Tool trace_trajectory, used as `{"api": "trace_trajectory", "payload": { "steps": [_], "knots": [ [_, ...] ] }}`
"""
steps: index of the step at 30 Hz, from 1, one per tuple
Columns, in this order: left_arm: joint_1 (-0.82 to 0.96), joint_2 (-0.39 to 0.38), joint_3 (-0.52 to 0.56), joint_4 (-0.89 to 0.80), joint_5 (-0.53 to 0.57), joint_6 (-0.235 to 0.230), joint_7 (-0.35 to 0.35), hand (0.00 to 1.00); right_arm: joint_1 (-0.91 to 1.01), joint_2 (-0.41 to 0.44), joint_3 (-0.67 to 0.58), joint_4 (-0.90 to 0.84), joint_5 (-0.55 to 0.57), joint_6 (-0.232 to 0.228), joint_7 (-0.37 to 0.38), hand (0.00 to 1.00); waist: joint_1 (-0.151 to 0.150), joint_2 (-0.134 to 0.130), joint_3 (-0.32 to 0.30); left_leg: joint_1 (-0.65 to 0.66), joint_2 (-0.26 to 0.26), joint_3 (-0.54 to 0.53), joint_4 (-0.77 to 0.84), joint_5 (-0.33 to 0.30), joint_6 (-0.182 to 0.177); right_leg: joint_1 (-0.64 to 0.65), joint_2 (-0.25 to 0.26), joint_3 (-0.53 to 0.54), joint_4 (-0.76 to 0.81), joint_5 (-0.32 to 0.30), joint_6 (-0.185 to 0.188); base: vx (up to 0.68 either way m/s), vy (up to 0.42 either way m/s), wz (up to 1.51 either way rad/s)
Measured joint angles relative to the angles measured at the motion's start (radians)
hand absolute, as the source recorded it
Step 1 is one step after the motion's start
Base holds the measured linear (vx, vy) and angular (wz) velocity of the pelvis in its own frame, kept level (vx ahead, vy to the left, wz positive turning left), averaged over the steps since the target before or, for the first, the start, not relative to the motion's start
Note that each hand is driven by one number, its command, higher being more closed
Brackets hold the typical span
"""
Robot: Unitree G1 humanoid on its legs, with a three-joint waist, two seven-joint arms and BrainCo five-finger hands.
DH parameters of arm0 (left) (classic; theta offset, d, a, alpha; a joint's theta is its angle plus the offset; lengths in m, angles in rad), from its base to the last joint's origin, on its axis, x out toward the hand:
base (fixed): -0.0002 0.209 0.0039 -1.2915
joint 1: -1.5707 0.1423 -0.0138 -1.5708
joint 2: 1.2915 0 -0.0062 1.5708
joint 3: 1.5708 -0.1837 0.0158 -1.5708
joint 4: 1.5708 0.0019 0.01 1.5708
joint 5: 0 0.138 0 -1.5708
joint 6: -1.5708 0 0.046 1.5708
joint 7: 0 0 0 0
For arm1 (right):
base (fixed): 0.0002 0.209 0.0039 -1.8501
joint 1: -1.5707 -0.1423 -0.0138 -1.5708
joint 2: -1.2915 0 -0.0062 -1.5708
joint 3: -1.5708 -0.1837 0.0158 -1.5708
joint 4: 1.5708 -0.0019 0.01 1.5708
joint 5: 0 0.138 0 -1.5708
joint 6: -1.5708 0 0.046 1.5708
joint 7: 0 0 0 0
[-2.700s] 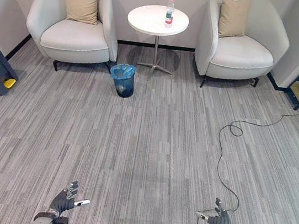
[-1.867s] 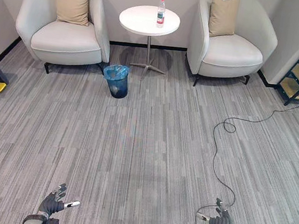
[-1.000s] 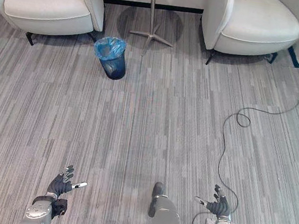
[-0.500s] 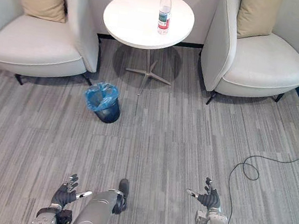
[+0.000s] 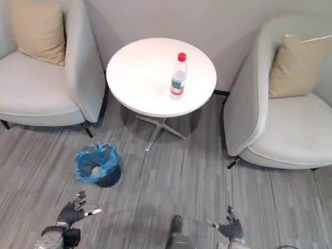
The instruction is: Gather rubbish on tea table into small bin, then transfer packed bag to large trash can.
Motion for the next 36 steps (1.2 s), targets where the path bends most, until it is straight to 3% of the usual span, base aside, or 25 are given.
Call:
{"api": "trace_trajectory", "payload": {
  "steps": [1, 3, 4, 5, 6, 9, 10, 13, 14, 19, 20, 21, 22, 25, 27, 34, 36],
  "knots": [
    [0.002, 0.0, -0.008, -0.016, 0.0, 0.0, 0.0, 0.0, -0.004, 0.002, 0.0, -0.016, 0.0, -0.004, -0.005, 0.0, 0.007, 0.0, 0.0, -0.04, -0.001, 0.02, -0.029, -0.018, 0.015, 0.024, 0.0, 0.0, -0.024, -0.004, 0.002, 0.35, -0.061, -0.12],
    [0.002, -0.002, -0.009, -0.031, 0.0, -0.002, 0.001, 0.0, -0.015, 0.005, -0.012, -0.023, 0.002, -0.003, -0.008, 0.0, 0.02, 0.007, -0.001, -0.088, -0.014, 0.059, -0.198, -0.031, 0.011, 0.066, 0.0, 0.003, -0.054, -0.005, 0.004, 0.33, 0.001, -0.17],
    [0.004, -0.005, -0.009, -0.032, 0.0, -0.002, 0.001, 0.0, -0.016, 0.007, -0.022, -0.022, 0.002, -0.003, -0.009, 0.0, 0.02, 0.011, -0.002, -0.094, -0.043, 0.063, -0.376, -0.02, 0.004, 0.084, -0.003, 0.004, -0.063, -0.012, 0.016, 0.3, 0.101, -0.09],
    [0.007, -0.014, -0.009, -0.032, 0.0, -0.002, 0.001, 0.0, -0.014, 0.003, -0.039, -0.022, 0.001, -0.003, -0.01, 0.0, 0.019, 0.031, -0.011, -0.082, -0.072, 0.044, -0.588, 0.067, -0.011, 0.094, 0.006, 0.007, -0.063, -0.026, 0.036, 0.37, 0.134, -0.09],
    [0.009, -0.019, -0.008, -0.032, 0.0, -0.002, 0.001, 0.0, -0.013, 0.002, -0.05, -0.016, 0.001, -0.003, -0.01, 0.0, 0.02, 0.045, -0.015, -0.075, -0.08, 0.025, -0.625, 0.162, 0.04, 0.098, 0.013, 0.015, -0.059, -0.04, 0.05, 0.23, 0.095, -0.2],
    [0.026, -0.015, -0.001, -0.025, 0.0, 0.0, 0.0, 0.0, -0.013, 0.013, -0.051, 0.005, -0.002, -0.002, -0.012, 0.0, 0.02, -0.022, -0.018, -0.002, -0.152, 0.067, -0.679, 0.132, 0.063, 0.093, -0.065, 0.061, 0.017, -0.109, 0.096, 0.26, 0.085, -0.17],
    [0.026, -0.017, -0.002, -0.025, 0.0, 0.001, -0.001, 0.0, -0.014, 0.013, -0.051, 0.005, -0.002, -0.002, -0.012, 0.0, 0.02, -0.025, -0.016, 0.006, -0.158, 0.073, -0.682, 0.113, 0.067, 0.079, -0.074, 0.067, 0.057, -0.119, 0.107, 0.18, 0.095, -0.29],
    [0.045, 0.001, -0.025, -0.027, 0.0, 0.001, -0.001, 0.0, -0.006, 0.032, -0.046, -0.019, -0.017, -0.002, -0.013, 0.0, 0.012, -0.026, -0.014, 0.074, -0.182, 0.08, -0.697, 0.058, 0.083, -0.039, -0.114, 0.098, 0.382, -0.12, 0.152, 0.18, 0.14, -0.05],
    [0.048, 0.016, -0.035, -0.028, 0.0, 0.001, -0.002, 0.0, 0.016, 0.045, -0.043, -0.057, -0.037, -0.003, -0.013, 0.0, -0.006, -0.032, -0.016, 0.104, -0.184, 0.067, -0.694, 0.037, 0.091, -0.08, -0.125, 0.112, 0.484, -0.119, 0.158, 0.22, 0.066, 0.27],
    [0.058, 0.041, -0.032, -0.038, 0.006, 0.001, -0.003, 0.0, 0.029, 0.055, -0.03, -0.204, -0.046, -0.028, -0.023, 0.0, -0.011, -0.042, -0.026, 0.12, -0.164, 0.026, -0.63, -0.023, 0.073, -0.166, -0.117, 0.109, 0.413, -0.173, 0.109, 0.25, -0.053, 0.29],
    [0.053, 0.042, -0.031, -0.035, 0.006, 0.0, -0.005, 0.0, 0.019, 0.055, -0.027, -0.204, -0.047, -0.041, -0.029, 0.0, -0.01, -0.045, -0.027, 0.133, -0.154, 0.008, -0.621, -0.031, 0.06, -0.167, -0.104, 0.115, 0.319, -0.159, 0.102, 0.29, -0.175, 0.45],
    [0.054, 0.052, -0.03, -0.035, 0.007, -0.004, -0.009, 0.0, 0.015, 0.057, -0.018, -0.206, -0.052, -0.044, -0.032, 0.0, -0.008, -0.057, -0.034, 0.136, -0.158, -0.005, -0.611, -0.038, 0.049, -0.157, -0.099, 0.117, 0.196, -0.08, 0.097, 0.36, -0.223, 0.51],
    [0.043, 0.049, -0.022, -0.012, 0.007, -0.006, -0.016, 0.0, 0.011, 0.044, -0.007, -0.208, -0.066, -0.044, -0.031, 0.0, -0.008, -0.061, -0.037, 0.15, -0.157, -0.04, -0.599, -0.063, 0.016, -0.134, -0.094, 0.113, 0.148, -0.007, 0.102, 0.3, -0.173, 0.35],
    [0.065, 0.015, -0.022, -0.005, 0.009, -0.01, -0.02, 0.0, -0.033, 0.025, 0.001, -0.223, -0.086, -0.047, -0.032, 0.0, -0.004, 0.004, -0.059, 0.166, -0.108, -0.052, -0.654, -0.054, 0.003, -0.109, -0.044, 0.099, 0.089, 0.001, 0.089, 0.24, -0.143, 0.04],
    [0.063, 0.006, -0.023, 0.005, 0.009, -0.013, -0.021, 0.0, -0.064, 0.005, -0.004, -0.219, -0.099, -0.047, -0.034, 0.0, -0.006, 0.028, -0.061, 0.175, -0.103, -0.07, -0.702, -0.042, -0.015, -0.095, -0.036, 0.086, 0.058, 0.003, 0.086, 0.14, -0.082, 0.09],
    [0.064, 0.026, -0.022, 0.039, 0.015, -0.019, -0.022, 0.0, -0.109, -0.003, 0.001, -0.16, -0.103, -0.053, -0.053, 0.0, 0.0, 0.018, -0.066, 0.184, -0.121, -0.104, -0.747, -0.024, 0.002, -0.028, -0.044, 0.051, -0.065, 0.05, 0.096, 0.04, 0.024, 0.17],
    [0.062, 0.039, -0.027, 0.039, 0.015, -0.019, -0.024, 0.0, -0.139, -0.003, 0.003, -0.136, -0.102, -0.054, -0.053, 0.0, 0.017, 0.014, -0.067, 0.154, -0.147, -0.124, -0.747, -0.004, 0.008, -0.026, -0.069, 0.035, -0.109, 0.077, 0.106, -0.03, 0.066, 0.22]
  ]
}}
